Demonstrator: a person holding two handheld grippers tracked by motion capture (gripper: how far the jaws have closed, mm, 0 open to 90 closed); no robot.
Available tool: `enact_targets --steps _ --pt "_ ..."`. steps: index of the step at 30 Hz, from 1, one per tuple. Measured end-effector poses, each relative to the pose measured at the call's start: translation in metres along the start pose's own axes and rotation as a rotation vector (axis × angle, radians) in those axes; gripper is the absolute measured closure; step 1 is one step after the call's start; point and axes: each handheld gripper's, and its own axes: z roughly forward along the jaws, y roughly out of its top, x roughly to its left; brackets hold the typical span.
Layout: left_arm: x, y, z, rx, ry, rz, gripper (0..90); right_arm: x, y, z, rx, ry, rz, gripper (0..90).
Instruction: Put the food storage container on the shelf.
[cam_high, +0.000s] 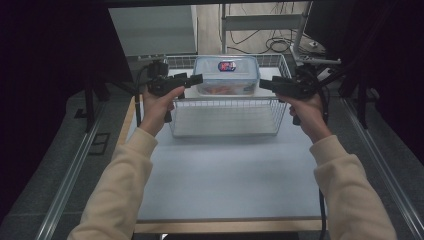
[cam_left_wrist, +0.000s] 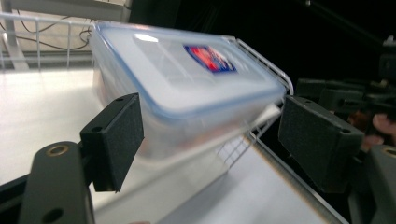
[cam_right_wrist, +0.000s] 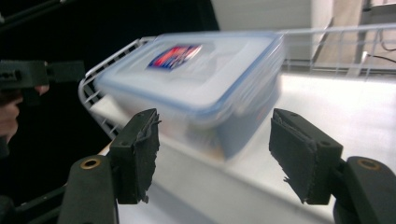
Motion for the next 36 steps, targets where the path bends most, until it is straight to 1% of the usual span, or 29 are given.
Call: enact_targets --steps 1,2,3,4,5,6,7,8,9,10,11,12,13,14,15,16,17,18,19,20,21,22,23,24,28,29,31,32,36 --pt "-0.003 -0.011 -0.007 0.013 -0.008 0.016 21.5 0.005 -0.009 -0.007 0.009 0.007 -0.048 32.6" --pt "-0.003 -0.011 -0.007 0.013 -0.008 0.016 21.3 0.005 -0.009 -0.007 0.009 0.007 -0.048 32.6" --pt "-0.008 -0.023 -0.013 0.020 -0.004 0.033 21.4 0.009 -0.021 -0.012 0.025 0.026 -0.067 30.8" --pt "-0.008 -0.023 -0.013 0.020 -0.004 0.033 21.3 0.009 -0.021 -0.012 0.025 0.026 -0.067 30.8" --pt "-0.012 -0.036 -0.019 0.028 -0.012 0.050 21.3 0.014 -0.034 -0.018 0.042 0.032 -0.092 29.8" --pt "-0.014 -0.043 -0.021 0.037 -0.016 0.058 21.2 0.016 -0.041 -0.021 0.047 0.035 -0.104 29.6" --pt "-0.014 -0.043 -0.021 0.037 -0.016 0.058 21.1 0.016 -0.041 -0.021 0.047 0.035 -0.104 29.6" --pt "-0.016 -0.051 -0.024 0.044 -0.022 0.065 21.1 0.018 -0.049 -0.024 0.051 0.041 -0.111 29.6" --pt "-0.021 -0.066 -0.028 0.067 -0.023 0.083 20.7 0.021 -0.064 -0.031 0.048 0.042 -0.118 29.5" --pt "-0.023 -0.074 -0.030 0.075 -0.021 0.092 20.8 0.022 -0.071 -0.035 0.040 0.040 -0.127 29.5" --pt "-0.023 -0.074 -0.030 0.075 -0.021 0.092 20.8 0.022 -0.071 -0.035 0.040 0.040 -0.127 29.5" --pt "-0.024 -0.082 -0.032 0.088 -0.022 0.096 20.4 0.024 -0.086 -0.042 0.032 0.052 -0.126 29.5" --pt "-0.025 -0.091 -0.034 0.096 -0.029 0.098 20.4 0.024 -0.086 -0.042 0.032 0.052 -0.126 29.5" --pt "-0.026 -0.099 -0.036 0.101 -0.037 0.099 20.4 0.024 -0.102 -0.049 0.033 0.061 -0.130 29.3" --pt "-0.026 -0.117 -0.039 0.113 -0.056 0.087 20.4 0.024 -0.110 -0.052 0.036 0.067 -0.132 29.2" --pt "-0.026 -0.125 -0.041 0.119 -0.062 0.083 20.4 0.024 -0.119 -0.054 0.043 0.071 -0.134 29.2" --pt "-0.026 -0.125 -0.041 0.119 -0.062 0.083 20.3 0.024 -0.119 -0.054 0.043 0.071 -0.134 29.2" --pt "-0.025 -0.142 -0.043 0.138 -0.067 0.084 20.3 0.024 -0.137 -0.057 0.058 0.079 -0.138 29.1" --pt "-0.025 -0.142 -0.043 0.138 -0.067 0.084 20.3 0.024 -0.145 -0.058 0.070 0.083 -0.136 29.0" --pt "-0.023 -0.156 -0.045 0.161 -0.073 0.087 20.3 0.023 -0.154 -0.058 0.081 0.087 -0.135 28.9" --pt "-0.022 -0.163 -0.046 0.168 -0.073 0.087 20.3 0.023 -0.162 -0.058 0.097 0.089 -0.132 28.7" --pt "-0.022 -0.163 -0.046 0.168 -0.073 0.087 20.3 0.023 -0.169 -0.058 0.111 0.092 -0.130 28.6" --pt "-0.021 -0.176 -0.047 0.183 -0.067 0.078 20.3 0.022 -0.177 -0.057 0.123 0.094 -0.131 28.4" --pt "-0.021 -0.176 -0.047 0.183 -0.067 0.078 20.3 0.022 -0.177 -0.057 0.123 0.094 -0.131 28.4" --pt "-0.019 -0.197 -0.045 0.212 -0.052 0.081 20.2 0.018 -0.200 -0.050 0.173 0.093 -0.118 27.5" --pt "-0.018 -0.201 -0.043 0.239 -0.048 0.082 19.6 0.017 -0.205 -0.048 0.187 0.091 -0.110 27.5" --pt "-0.018 -0.202 -0.042 0.238 -0.043 0.082 19.4 0.017 -0.207 -0.047 0.194 0.089 -0.111 27.5" --pt "-0.017 -0.202 -0.042 0.237 -0.041 0.081 19.6 0.018 -0.207 -0.047 0.189 0.087 -0.125 27.5" --pt "-0.017 -0.203 -0.042 0.233 -0.031 0.088 19.7 0.019 -0.206 -0.049 0.169 0.092 -0.128 27.2"
